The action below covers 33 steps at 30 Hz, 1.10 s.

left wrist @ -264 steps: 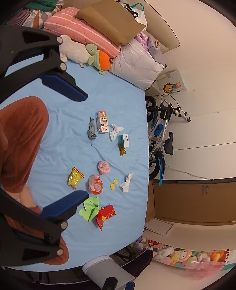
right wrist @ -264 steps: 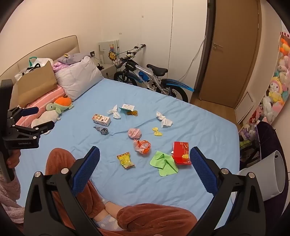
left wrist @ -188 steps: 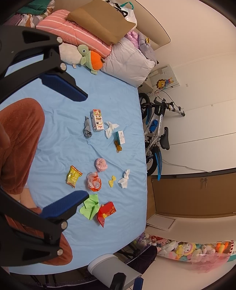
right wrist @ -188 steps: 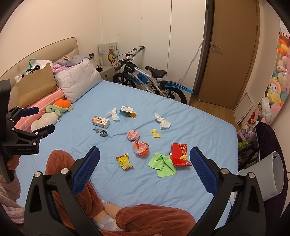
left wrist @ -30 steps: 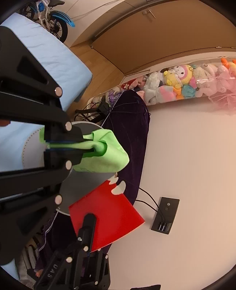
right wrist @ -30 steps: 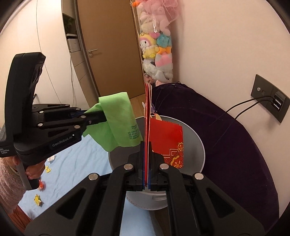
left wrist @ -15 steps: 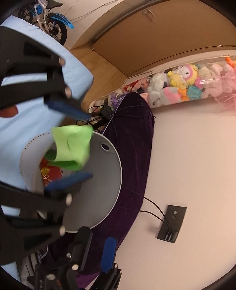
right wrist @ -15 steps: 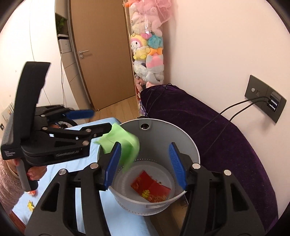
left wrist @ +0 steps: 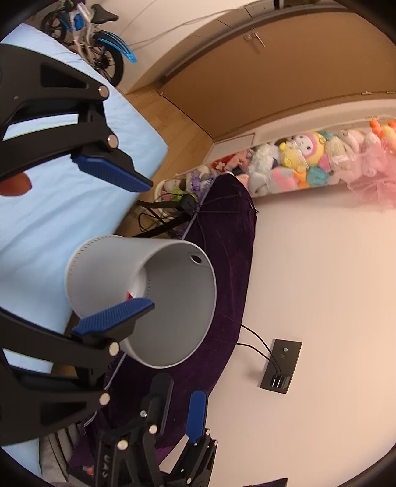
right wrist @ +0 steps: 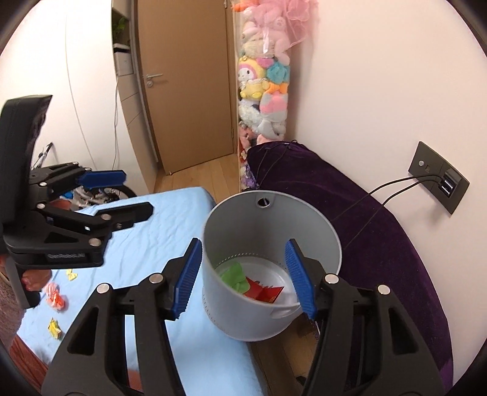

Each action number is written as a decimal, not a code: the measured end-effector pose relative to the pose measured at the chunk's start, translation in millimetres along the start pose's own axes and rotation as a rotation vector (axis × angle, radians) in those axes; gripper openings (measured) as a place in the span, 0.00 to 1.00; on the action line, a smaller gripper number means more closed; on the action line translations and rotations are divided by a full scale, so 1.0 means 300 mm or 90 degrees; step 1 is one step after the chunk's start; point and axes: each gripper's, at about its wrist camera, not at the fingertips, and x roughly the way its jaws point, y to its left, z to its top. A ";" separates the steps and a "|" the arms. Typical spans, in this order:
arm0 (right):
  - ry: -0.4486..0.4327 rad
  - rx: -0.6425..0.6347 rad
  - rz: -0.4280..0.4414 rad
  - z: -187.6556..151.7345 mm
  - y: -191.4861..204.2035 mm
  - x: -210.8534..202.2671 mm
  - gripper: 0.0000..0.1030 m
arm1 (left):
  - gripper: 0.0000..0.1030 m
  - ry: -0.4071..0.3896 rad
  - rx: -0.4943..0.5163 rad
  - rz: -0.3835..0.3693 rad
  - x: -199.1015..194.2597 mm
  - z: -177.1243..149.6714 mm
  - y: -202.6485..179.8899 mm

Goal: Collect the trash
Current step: 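Move both tools back over the bed toward the yellow snack packet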

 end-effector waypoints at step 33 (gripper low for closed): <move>0.002 -0.322 0.372 -0.409 1.551 -0.149 0.59 | 0.71 0.069 -0.273 0.431 -1.091 -1.225 0.756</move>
